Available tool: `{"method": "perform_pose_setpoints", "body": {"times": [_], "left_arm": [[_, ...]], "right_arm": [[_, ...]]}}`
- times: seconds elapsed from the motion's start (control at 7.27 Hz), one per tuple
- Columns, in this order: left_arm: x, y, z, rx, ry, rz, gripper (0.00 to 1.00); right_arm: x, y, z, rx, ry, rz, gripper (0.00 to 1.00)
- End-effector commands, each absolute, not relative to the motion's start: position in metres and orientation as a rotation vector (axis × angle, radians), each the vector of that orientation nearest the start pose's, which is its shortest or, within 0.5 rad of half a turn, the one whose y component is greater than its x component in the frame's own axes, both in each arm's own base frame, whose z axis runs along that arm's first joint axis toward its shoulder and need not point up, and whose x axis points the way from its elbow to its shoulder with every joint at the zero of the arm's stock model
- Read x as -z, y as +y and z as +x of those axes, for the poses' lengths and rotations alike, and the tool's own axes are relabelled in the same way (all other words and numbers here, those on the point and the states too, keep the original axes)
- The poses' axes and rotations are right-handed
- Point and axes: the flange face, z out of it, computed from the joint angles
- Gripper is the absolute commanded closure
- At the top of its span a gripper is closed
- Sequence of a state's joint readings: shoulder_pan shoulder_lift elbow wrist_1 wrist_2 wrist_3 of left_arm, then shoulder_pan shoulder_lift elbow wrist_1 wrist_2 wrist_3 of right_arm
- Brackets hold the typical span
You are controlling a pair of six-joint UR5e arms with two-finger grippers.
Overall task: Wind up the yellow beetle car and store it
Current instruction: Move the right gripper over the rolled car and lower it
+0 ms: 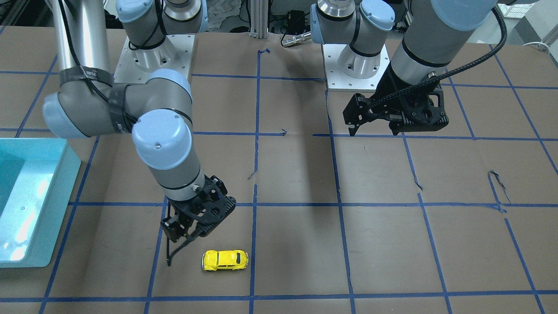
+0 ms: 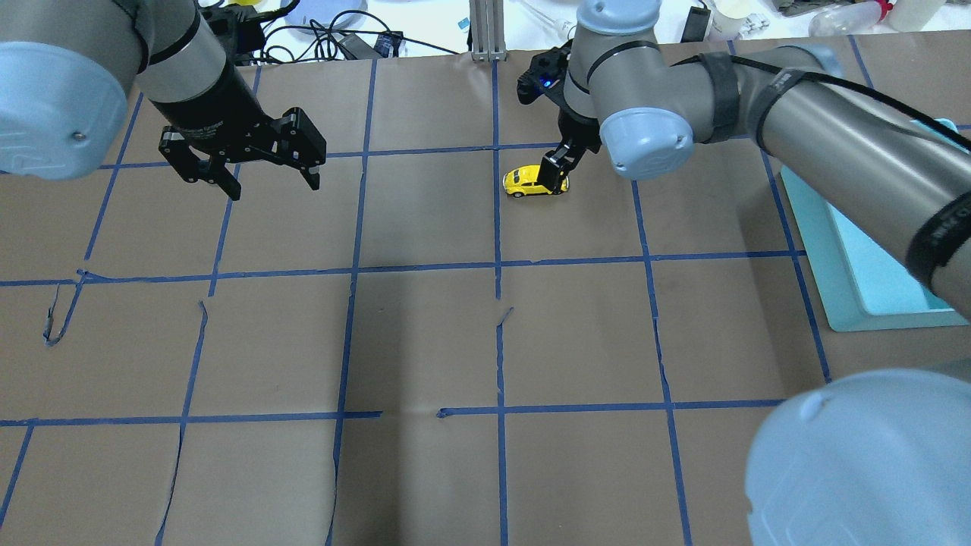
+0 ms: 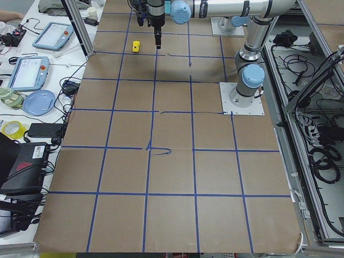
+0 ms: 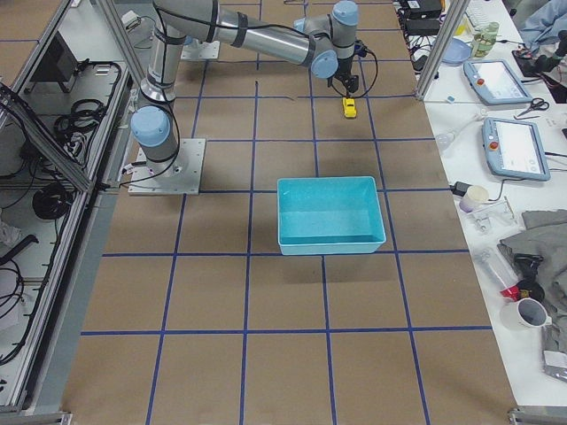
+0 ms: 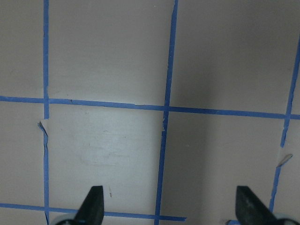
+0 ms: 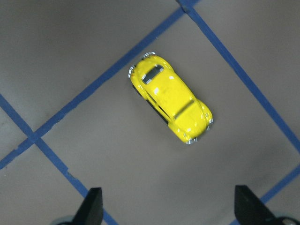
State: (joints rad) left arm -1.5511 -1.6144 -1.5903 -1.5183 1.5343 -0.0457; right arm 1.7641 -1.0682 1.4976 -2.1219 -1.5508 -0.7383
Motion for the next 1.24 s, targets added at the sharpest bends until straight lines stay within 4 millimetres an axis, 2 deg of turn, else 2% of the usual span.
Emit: {"method": "perform_pose_setpoints", "body": {"times": [0.0, 0.14, 0.28, 0.41, 0.69, 0.83, 0.96, 1.1], "left_arm": [[-0.467, -0.499, -0.112, -0.014, 3.083, -0.021, 0.00], [-0.458, -0.498, -0.115, -0.022, 3.087, -0.058, 0.00], [-0.447, -0.506, -0.114, -0.033, 3.088, -0.096, 0.00], [-0.449, -0.503, -0.112, -0.029, 3.089, -0.075, 0.00], [-0.450, -0.502, -0.113, -0.024, 3.088, -0.087, 0.00], [-0.451, -0.501, -0.115, -0.021, 3.088, -0.087, 0.00], [-0.451, -0.500, -0.117, -0.023, 3.090, -0.085, 0.00], [-0.452, -0.500, -0.121, -0.019, 3.129, -0.084, 0.00]], "right_arm": [[-0.251, -0.663, 0.292, 0.195, 2.463, -2.015, 0.03], [-0.241, -0.678, 0.297, 0.194, 2.332, -2.181, 0.05], [-0.224, -0.690, 0.300, 0.180, 2.267, -2.246, 0.06], [-0.212, -0.698, 0.302, 0.166, 2.185, -2.327, 0.08], [-0.196, -0.696, 0.301, 0.129, 2.112, -2.379, 0.14], [-0.194, -0.696, 0.301, 0.123, 2.116, -2.372, 0.22], [-0.196, -0.696, 0.301, 0.125, 2.108, -2.381, 0.51], [-0.199, -0.696, 0.300, 0.125, 2.111, -2.381, 0.85]]}}
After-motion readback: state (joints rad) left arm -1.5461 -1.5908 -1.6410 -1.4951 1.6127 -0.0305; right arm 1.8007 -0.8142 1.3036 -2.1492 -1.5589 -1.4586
